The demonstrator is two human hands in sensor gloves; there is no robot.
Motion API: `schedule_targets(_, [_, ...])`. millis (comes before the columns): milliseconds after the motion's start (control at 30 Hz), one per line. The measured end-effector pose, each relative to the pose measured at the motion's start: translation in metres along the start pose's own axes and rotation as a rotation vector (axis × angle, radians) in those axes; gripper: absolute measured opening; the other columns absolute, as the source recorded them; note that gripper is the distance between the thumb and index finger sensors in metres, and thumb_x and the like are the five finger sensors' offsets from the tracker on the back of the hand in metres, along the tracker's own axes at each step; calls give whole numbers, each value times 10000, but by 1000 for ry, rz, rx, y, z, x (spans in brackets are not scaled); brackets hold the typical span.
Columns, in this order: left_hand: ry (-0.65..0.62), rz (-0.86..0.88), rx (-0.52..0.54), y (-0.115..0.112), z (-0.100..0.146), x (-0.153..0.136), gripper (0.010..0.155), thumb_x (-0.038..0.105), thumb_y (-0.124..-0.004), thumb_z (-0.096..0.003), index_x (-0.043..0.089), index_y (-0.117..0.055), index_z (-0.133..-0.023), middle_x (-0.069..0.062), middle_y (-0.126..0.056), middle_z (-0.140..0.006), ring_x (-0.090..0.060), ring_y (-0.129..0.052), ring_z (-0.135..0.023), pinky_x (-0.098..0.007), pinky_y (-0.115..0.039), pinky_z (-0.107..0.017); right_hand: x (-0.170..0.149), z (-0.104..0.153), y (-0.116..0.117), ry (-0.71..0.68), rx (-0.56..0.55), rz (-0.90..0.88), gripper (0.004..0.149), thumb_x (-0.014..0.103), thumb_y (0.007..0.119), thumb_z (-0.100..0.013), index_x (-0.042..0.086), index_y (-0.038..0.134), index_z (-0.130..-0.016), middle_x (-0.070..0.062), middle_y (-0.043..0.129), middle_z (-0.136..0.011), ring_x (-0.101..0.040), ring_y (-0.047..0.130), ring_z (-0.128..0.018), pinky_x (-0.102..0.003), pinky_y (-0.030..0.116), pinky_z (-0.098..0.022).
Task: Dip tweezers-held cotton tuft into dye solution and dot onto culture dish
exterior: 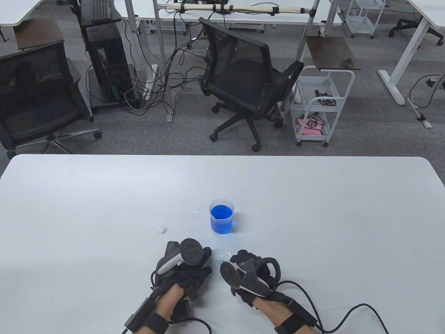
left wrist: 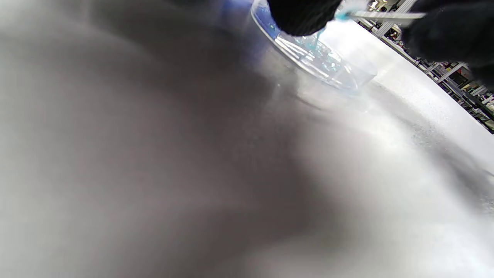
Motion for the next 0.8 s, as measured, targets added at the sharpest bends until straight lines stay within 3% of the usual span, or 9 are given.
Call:
schedule_targets(233, [1, 0, 0, 0, 0, 0, 653, 371, -623, -636, 233, -252, -1155, -255, -103, -1216, -523, -92, -1052, -764, -160, -668, 3, -1, 4, -9, 9, 10, 419, 311, 930, -259, -10, 1071, -488, -232, 1036, -515, -139, 974, -156, -292, 884, -34])
schedule_targets(533, [0, 1, 0, 0, 0, 0, 653, 370, -625, -635, 233, -254, -1155, -257, -105, -1216, -526, -92, -1050, -766, -159, -666, -14, -6, -25, 58, -85, -50, 417, 310, 931, -258, -9, 1071, -487, -234, 1035, -515, -139, 974, -154, -293, 883, -33])
schedule_targets(800, [-1, 2, -1, -1, 0, 0, 653, 369, -624, -636, 232, -253, -1155, -257, -101, -1215, -524, -89, -1051, -765, -156, -667, -6, -7, -1, 28, -6, -2, 417, 310, 931, -259, -10, 1072, -485, -234, 1036, -514, -140, 974, -155, -293, 883, -34])
Point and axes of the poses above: the tracker on the back of each hand, its own x axis roughly to the thumb side, its own z axis roughly from the fingertips to the wrist, y = z × x, the point moved 2 cm from there along -z, roughly from the wrist to the fingertips
